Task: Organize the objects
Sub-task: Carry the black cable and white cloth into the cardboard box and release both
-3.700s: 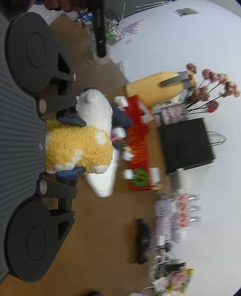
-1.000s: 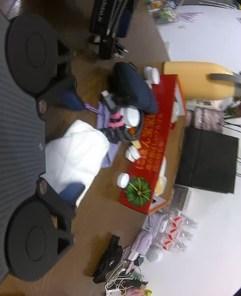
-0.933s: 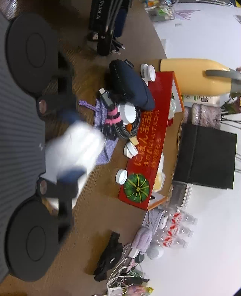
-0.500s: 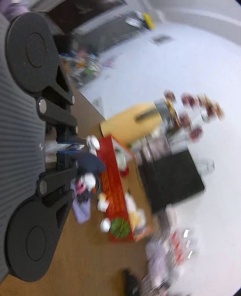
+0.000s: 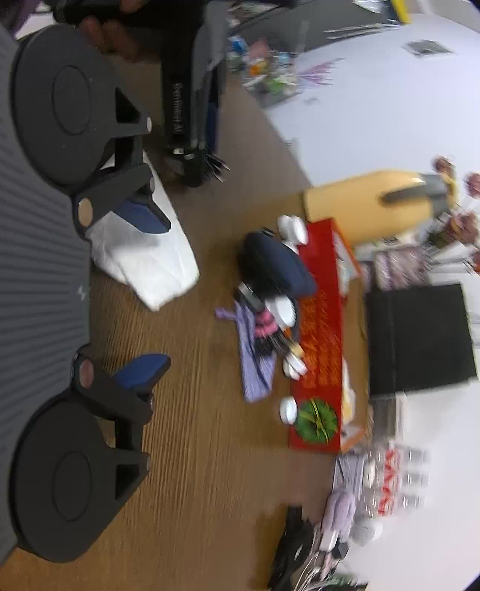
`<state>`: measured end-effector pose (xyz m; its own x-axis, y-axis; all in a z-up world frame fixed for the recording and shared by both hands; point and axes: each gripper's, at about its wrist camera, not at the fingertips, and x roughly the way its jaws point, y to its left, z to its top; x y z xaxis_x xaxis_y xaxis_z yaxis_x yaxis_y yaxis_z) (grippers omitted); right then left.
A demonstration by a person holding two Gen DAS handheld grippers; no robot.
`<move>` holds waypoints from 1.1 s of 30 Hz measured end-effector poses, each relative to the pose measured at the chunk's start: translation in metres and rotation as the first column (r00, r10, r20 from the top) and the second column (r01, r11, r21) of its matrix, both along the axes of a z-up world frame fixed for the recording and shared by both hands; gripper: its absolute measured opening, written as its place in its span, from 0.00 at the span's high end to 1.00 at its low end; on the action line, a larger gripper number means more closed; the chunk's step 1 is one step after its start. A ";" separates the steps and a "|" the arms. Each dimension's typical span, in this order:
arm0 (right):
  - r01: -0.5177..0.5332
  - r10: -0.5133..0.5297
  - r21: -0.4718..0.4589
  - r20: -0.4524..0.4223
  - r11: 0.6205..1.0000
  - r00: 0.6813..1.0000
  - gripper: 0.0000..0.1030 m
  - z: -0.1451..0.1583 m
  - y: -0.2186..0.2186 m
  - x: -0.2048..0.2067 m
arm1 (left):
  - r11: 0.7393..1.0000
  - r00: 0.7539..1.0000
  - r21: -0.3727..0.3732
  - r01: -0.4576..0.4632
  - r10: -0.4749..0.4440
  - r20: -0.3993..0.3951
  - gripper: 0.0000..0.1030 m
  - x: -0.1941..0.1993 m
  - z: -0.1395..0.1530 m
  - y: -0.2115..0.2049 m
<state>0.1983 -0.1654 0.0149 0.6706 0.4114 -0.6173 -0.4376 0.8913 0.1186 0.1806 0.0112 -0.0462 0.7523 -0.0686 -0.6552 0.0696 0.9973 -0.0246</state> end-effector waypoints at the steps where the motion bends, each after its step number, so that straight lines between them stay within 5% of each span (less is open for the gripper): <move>1: -0.003 0.004 -0.014 0.013 1.000 1.000 0.33 0.002 0.005 -0.002 | 1.000 1.000 -0.004 -0.002 0.002 0.001 0.61 -0.003 0.001 0.002; 7: -0.218 0.217 0.023 0.037 0.976 0.975 0.35 0.011 0.023 -0.034 | 0.999 0.999 -0.002 -0.037 0.037 0.014 0.61 -0.022 0.007 0.017; 11: -0.216 0.219 -0.060 0.044 0.975 0.975 0.73 0.001 0.036 -0.044 | 0.999 0.999 -0.005 -0.037 0.037 0.012 0.61 -0.029 0.007 0.021; 13: -0.201 0.202 -0.030 0.029 0.979 0.979 0.93 0.005 0.033 -0.045 | 0.999 0.999 -0.003 -0.034 0.034 0.008 0.61 -0.032 0.006 0.020; 17: -0.129 0.133 -0.063 0.059 0.990 0.989 0.95 0.010 0.028 -0.052 | 1.000 1.000 -0.010 -0.012 0.012 0.026 0.61 -0.042 0.009 0.017; 26: -0.018 0.016 0.014 0.142 1.000 0.990 0.96 0.038 0.002 -0.058 | 0.999 0.996 -0.042 0.010 -0.007 0.086 0.65 -0.053 0.024 0.021; 33: -0.023 0.010 0.052 0.236 0.998 0.972 0.96 0.081 -0.007 -0.017 | 0.990 0.986 -0.110 0.084 -0.067 0.150 0.66 -0.004 0.060 0.034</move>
